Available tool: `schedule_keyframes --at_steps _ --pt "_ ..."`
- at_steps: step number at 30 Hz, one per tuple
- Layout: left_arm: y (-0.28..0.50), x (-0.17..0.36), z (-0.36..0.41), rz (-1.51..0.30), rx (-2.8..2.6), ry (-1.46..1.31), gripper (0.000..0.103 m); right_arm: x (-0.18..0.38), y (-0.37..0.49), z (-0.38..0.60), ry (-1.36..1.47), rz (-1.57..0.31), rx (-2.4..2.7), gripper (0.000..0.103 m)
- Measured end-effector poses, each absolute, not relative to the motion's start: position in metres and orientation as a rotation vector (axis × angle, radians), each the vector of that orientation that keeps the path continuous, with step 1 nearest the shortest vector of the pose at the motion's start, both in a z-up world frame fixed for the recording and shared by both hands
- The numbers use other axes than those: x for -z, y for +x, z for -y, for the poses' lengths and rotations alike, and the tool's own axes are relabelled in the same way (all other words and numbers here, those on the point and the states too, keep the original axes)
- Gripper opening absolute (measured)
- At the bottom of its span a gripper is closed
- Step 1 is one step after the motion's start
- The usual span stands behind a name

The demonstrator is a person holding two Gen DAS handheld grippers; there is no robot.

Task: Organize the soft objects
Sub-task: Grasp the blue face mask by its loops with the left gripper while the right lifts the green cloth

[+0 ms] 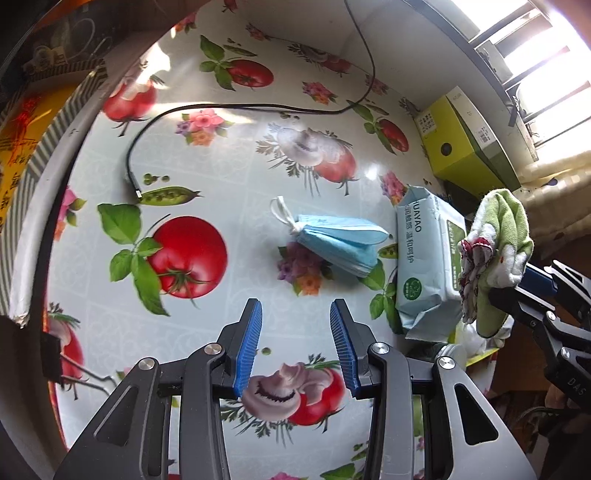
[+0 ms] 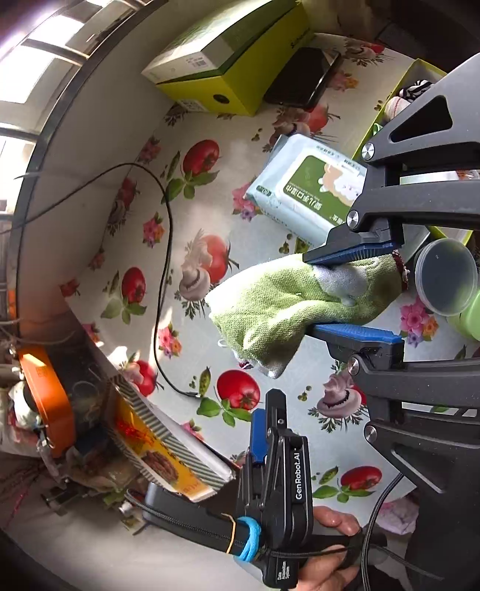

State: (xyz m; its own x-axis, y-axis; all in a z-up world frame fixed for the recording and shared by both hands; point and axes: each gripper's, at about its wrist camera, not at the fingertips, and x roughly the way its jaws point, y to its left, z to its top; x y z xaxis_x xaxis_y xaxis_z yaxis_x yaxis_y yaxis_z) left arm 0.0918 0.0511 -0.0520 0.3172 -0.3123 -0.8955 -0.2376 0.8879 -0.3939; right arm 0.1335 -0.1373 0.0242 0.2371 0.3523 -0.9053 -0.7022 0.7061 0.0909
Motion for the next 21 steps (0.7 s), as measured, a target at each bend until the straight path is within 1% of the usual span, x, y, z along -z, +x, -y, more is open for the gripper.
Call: schedule_keyframes --at_steps 8,11,19,21 --pt "0.135 0.079 -0.032 -1.295 0.063 -0.75 0.04 -0.031 0.144 0.158 -0.33 -1.11 -0.682 0.029" --pt "0.147 0.087 -0.028 -1.298 0.027 -0.807 0.043 -0.03 0.148 0.163 -0.327 -1.113 -0.676 0.029" --pt "0.169 0.108 -0.019 -1.353 -0.088 -0.829 0.043 -0.025 0.155 0.174 -0.311 -1.122 -0.66 0.029" --pt "0.172 0.108 -0.017 -1.336 -0.101 -0.819 0.043 -0.023 0.156 0.176 -0.307 -1.127 -0.656 0.029"
